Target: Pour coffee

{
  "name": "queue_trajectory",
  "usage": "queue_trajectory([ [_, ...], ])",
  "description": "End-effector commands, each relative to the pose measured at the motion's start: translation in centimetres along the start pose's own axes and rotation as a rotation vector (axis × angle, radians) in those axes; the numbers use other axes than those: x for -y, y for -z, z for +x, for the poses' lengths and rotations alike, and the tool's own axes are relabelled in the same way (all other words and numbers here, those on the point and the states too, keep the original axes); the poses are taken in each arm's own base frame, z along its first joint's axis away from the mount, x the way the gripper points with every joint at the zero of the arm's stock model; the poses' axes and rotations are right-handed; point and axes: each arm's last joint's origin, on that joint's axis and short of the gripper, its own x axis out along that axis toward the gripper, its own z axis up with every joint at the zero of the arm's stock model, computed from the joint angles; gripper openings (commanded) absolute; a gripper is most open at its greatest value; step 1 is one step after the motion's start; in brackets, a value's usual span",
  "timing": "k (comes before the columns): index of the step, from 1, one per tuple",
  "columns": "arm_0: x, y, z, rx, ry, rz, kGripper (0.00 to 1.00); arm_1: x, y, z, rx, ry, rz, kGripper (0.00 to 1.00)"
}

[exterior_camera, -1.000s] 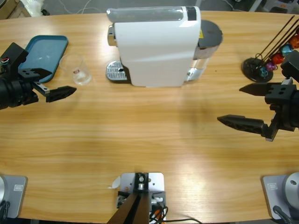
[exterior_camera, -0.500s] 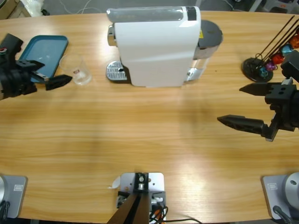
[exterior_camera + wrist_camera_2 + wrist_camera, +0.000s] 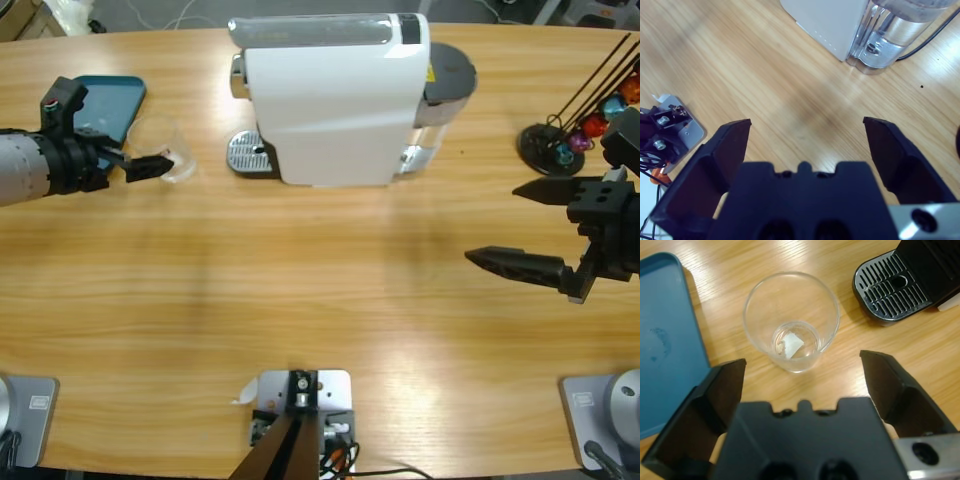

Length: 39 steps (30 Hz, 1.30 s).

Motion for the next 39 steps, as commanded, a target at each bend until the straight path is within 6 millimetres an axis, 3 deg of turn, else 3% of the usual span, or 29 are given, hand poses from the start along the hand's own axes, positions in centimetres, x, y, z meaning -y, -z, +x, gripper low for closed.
queue_trajectory([
  [1,-0.3,0.9,2.8,-0.033,0.014,0.012,0.996,-0.1,0.4,1.1,-0.049,-0.01,-0.001,0.987],
  [14,-1.0,1.3,5.1,-0.049,-0.003,-0.001,0.987,-0.1,0.2,1.5,-0.063,-0.011,-0.001,0.987],
  [19,-1.0,1.3,5.5,-0.046,0.0,0.0,0.696,-0.1,0.2,1.6,-0.066,-0.014,-0.002,0.987],
  [23,-1.0,1.4,5.6,-0.05,0.001,0.012,0.522,-0.1,0.2,1.6,-0.066,-0.014,-0.003,0.987],
  [29,-1.0,1.5,5.5,-0.042,0.004,0.034,0.522,-0.1,0.2,1.5,-0.065,-0.014,-0.004,0.987],
  [33,0.4,1.1,3.7,0.013,0.058,0.126,0.525,-0.1,0.2,1.5,-0.063,-0.014,-0.004,0.987],
  [39,2.6,-1.3,2.0,0.084,0.179,0.22,0.536,-0.1,0.3,1.4,-0.06,-0.014,-0.006,0.987],
])
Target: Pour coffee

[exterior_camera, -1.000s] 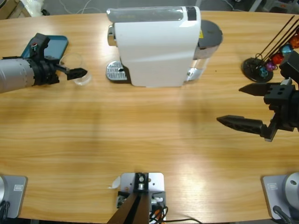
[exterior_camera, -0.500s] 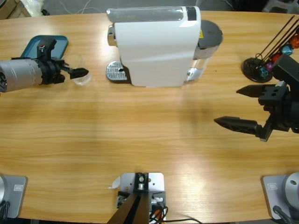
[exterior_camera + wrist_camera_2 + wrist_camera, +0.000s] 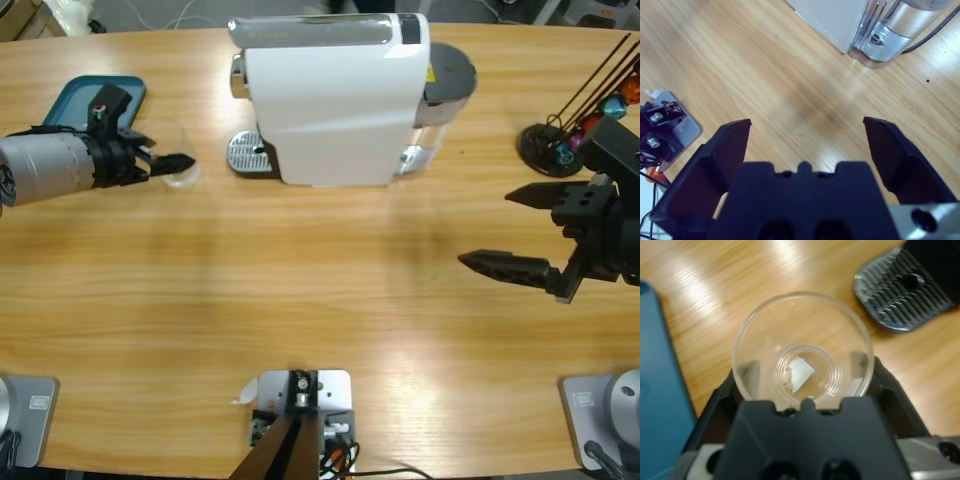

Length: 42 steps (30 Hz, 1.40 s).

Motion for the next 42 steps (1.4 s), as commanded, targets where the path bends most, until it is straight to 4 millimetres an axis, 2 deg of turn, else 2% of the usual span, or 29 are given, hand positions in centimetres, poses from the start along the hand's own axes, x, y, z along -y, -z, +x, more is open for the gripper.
queue_trajectory([
  [1,2.0,-2.5,-1.9,0.065,0.133,0.106,0.536,-0.1,0.4,0.5,-0.021,-0.015,-0.008,0.987],
  [5,1.8,-5.1,-1.9,0.087,0.129,0.136,0.536,-0.1,0.4,0.4,-0.017,-0.014,-0.01,0.987],
  [8,1.7,-5.7,-0.8,0.081,0.14,0.143,0.536,-0.1,0.5,0.3,-0.014,-0.015,-0.01,0.987],
  [13,2.0,-5.6,1.7,0.037,0.177,0.153,0.536,-0.1,0.5,0.3,-0.013,-0.015,-0.01,0.987],
  [24,2.1,-5.8,4.4,0.008,0.206,0.161,0.536,-0.1,0.4,0.4,-0.02,-0.015,-0.011,0.987],
  [28,2.2,-6.3,5.1,0.016,0.229,0.164,0.536,-0.1,0.4,0.5,-0.022,-0.015,-0.011,0.986],
  [36,2.4,-5.5,5.5,-0.01,0.258,0.175,0.536,-0.1,0.4,0.6,-0.025,-0.013,-0.011,0.985],
  [37,2.5,-5.4,5.4,-0.012,0.26,0.175,0.558,-0.1,0.3,0.6,-0.024,-0.013,-0.011,0.986],
  [38,2.5,-5.4,5.4,-0.014,0.261,0.175,0.698,-0.1,0.3,0.6,-0.025,-0.013,-0.011,0.986],
  [40,2.5,-5.4,5.4,-0.013,0.262,0.176,0.871,-0.1,0.4,0.6,-0.025,-0.013,-0.011,0.987],
  [42,2.6,-5.4,5.4,-0.013,0.269,0.177,0.962,-0.1,0.4,0.6,-0.027,-0.014,-0.011,0.987],
])
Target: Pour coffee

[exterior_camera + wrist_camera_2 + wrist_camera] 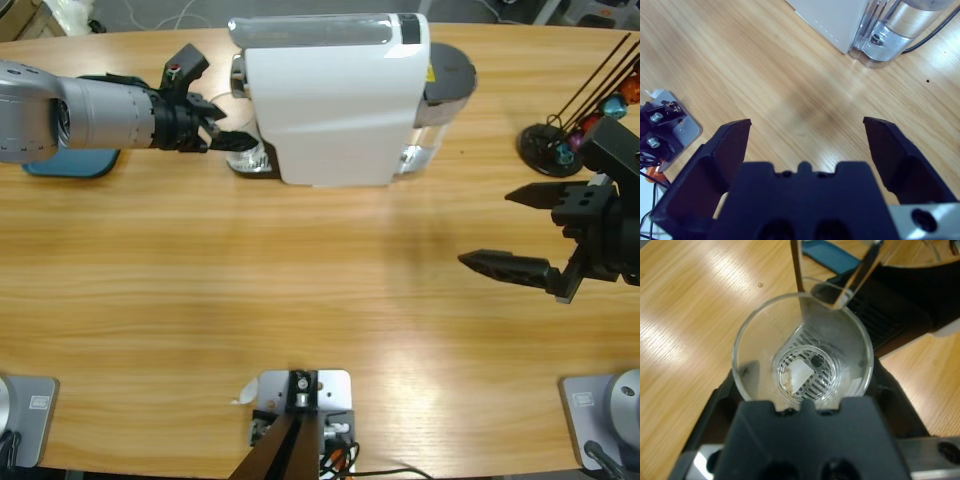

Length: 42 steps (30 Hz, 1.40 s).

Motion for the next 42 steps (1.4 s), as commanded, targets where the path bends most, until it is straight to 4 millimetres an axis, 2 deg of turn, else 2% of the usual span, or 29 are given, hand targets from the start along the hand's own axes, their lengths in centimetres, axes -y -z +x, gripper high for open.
queue_trajectory([
  [1,0.0,1.3,1.3,-0.054,0.031,-0.004,0.99,-0.1,0.3,0.6,-0.025,-0.014,-0.01,0.987],
  [10,0.0,1.5,0.8,-0.057,0.02,-0.002,0.991,-0.1,0.4,0.6,-0.026,-0.014,-0.01,0.987],
  [11,-0.3,1.7,0.7,-0.062,0.005,-0.006,0.953,-0.1,0.4,0.6,-0.027,-0.014,-0.01,0.987],
  [14,-0.9,1.8,0.6,-0.062,-0.009,0.002,0.537,-0.1,0.4,0.6,-0.027,-0.014,-0.01,0.987],
  [15,-0.9,1.8,0.6,-0.06,-0.01,0.004,0.505,-0.1,0.4,0.6,-0.027,-0.014,-0.01,0.987],
  [18,-1.0,1.9,0.6,-0.064,-0.01,0.014,0.269,-0.1,0.4,0.6,-0.027,-0.014,-0.01,0.987],
  [24,-0.8,2.3,0.1,-0.062,-0.009,0.018,0.257,-0.1,0.3,0.6,-0.027,-0.013,-0.012,0.984],
  [31,-0.2,4.3,-4.5,-0.084,-0.156,-0.02,0.264,-0.1,0.3,0.7,-0.03,-0.013,-0.011,0.984],
  [35,0.4,6.4,-6.8,-0.106,-0.213,-0.096,0.264,-0.1,0.3,0.8,-0.034,-0.012,-0.011,0.982],
  [38,0.8,8.0,-7.1,-0.146,-0.215,-0.171,0.269,-0.1,0.3,0.8,-0.034,-0.012,-0.012,0.983],
  [42,0.8,8.3,-6.9,-0.158,-0.228,-0.2,0.279,-0.1,0.4,0.7,-0.031,-0.013,-0.013,0.982],
])
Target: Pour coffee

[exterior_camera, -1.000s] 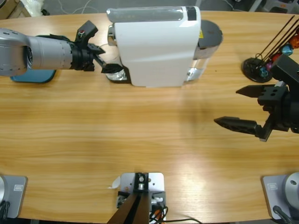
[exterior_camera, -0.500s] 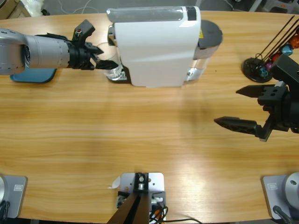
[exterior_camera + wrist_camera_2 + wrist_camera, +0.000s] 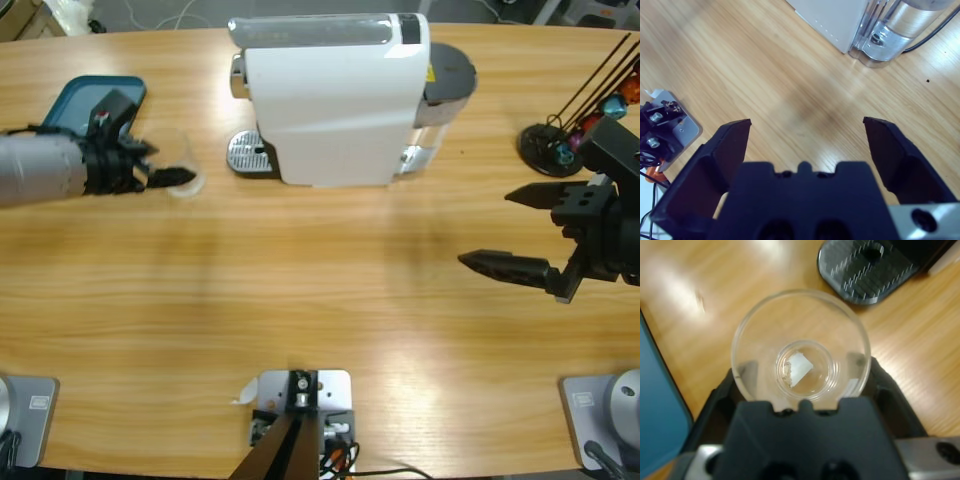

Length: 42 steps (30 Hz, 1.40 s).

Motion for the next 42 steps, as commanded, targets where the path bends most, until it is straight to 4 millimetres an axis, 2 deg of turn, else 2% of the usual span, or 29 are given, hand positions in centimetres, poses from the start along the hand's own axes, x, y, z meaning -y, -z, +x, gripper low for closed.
queue_trajectory([
  [1,-0.1,1.7,-0.5,-0.039,-0.033,-0.082,0.36,-0.1,0.4,0.7,-0.029,-0.013,-0.013,0.984],
  [2,-0.1,1.7,-0.5,-0.037,-0.034,-0.093,0.725,-0.1,0.4,0.7,-0.029,-0.013,-0.013,0.986],
  [3,-0.1,1.7,-0.7,-0.032,-0.034,-0.102,0.938,-0.1,0.4,0.7,-0.029,-0.013,-0.013,0.986],
  [4,-0.1,1.7,-1.0,-0.02,-0.034,-0.105,0.99,-0.1,0.4,0.7,-0.029,-0.013,-0.013,0.987],
  [12,-0.3,0.8,-6.1,0.092,-0.067,-0.109,0.991,-0.1,0.4,0.7,-0.032,-0.012,-0.013,1.0],
  [14,-0.4,-0.2,-9.1,0.145,-0.067,-0.108,0.991,-0.1,0.4,0.7,-0.03,-0.013,-0.013,1.0],
  [15,-0.5,-1.1,-10.8,0.181,-0.068,-0.109,0.991,-0.1,0.4,0.7,-0.03,-0.013,-0.013,1.0],
  [17,-0.7,-3.4,-12.8,0.233,-0.049,-0.132,0.978,-0.1,0.3,0.7,-0.029,-0.013,-0.013,1.0],
  [20,-1.9,-8.0,-14.3,0.251,0.083,-0.228,0.973,-0.1,0.3,0.6,-0.028,-0.014,-0.013,1.0],
  [23,-4.2,-12.0,-12.4,0.188,0.309,-0.501,0.98,-0.1,0.4,0.5,-0.024,-0.014,-0.013,1.0],
  [26,-6.2,-13.5,-10.5,0.188,0.512,-0.688,0.977,-0.1,0.4,0.3,-0.02,-0.016,-0.013,1.0],
  [29,-7.5,-14.0,-8.2,0.166,0.608,-0.822,0.933,-0.1,0.4,0.3,-0.017,-0.016,-0.013,1.0],
  [32,-7.8,-13.9,-5.4,0.09,0.718,-0.886,0.829,-0.1,0.5,0.2,-0.015,-0.016,-0.013,1.0],
  [34,-7.9,-13.8,-3.8,0.04,0.796,-0.913,0.804,-0.1,0.5,0.2,-0.015,-0.016,-0.013,1.0],
  [36,-7.6,-13.9,-2.9,0.013,0.833,-0.933,0.691,-0.1,0.5,0.2,-0.015,-0.016,-0.013,1.0],
  [42,-6.8,-14.1,-1.4,-0.032,0.852,-0.972,0.688,-0.1,0.5,0.2,-0.015,-0.016,-0.013,1.0],
])
